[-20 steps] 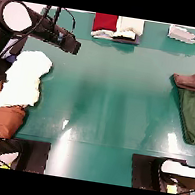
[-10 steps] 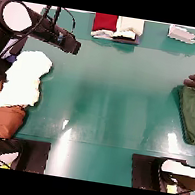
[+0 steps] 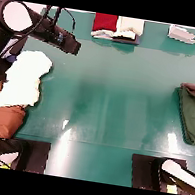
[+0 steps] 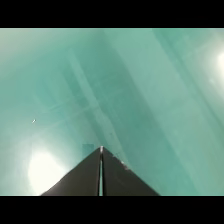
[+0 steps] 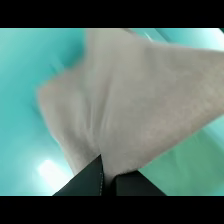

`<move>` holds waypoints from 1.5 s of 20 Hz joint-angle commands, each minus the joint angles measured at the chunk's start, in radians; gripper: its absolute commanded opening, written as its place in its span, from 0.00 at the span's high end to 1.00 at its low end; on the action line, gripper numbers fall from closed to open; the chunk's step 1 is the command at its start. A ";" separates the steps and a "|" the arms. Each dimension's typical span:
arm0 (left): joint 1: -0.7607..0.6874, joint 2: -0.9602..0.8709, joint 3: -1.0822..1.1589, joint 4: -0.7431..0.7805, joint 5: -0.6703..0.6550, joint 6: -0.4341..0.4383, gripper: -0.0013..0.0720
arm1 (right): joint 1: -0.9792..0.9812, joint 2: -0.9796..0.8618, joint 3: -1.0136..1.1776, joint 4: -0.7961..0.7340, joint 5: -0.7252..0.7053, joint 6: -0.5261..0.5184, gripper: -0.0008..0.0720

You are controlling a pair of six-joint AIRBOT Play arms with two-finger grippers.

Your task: Fold the shirts.

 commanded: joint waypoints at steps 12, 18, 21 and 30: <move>0.000 -0.001 0.000 0.001 -0.035 0.008 0.95 | -0.216 0.188 -0.615 -0.134 -0.130 -0.076 0.20; 0.000 -0.001 0.000 0.000 -0.033 0.007 0.95 | 0.018 0.179 -0.413 0.108 -0.141 -0.076 0.20; 0.000 -0.001 0.000 0.002 0.022 0.007 0.95 | 0.294 0.178 -0.382 0.212 -0.196 -0.076 0.20; 0.001 0.000 0.000 0.002 0.035 0.008 0.95 | 0.867 0.178 -0.382 0.150 -0.399 -0.082 0.96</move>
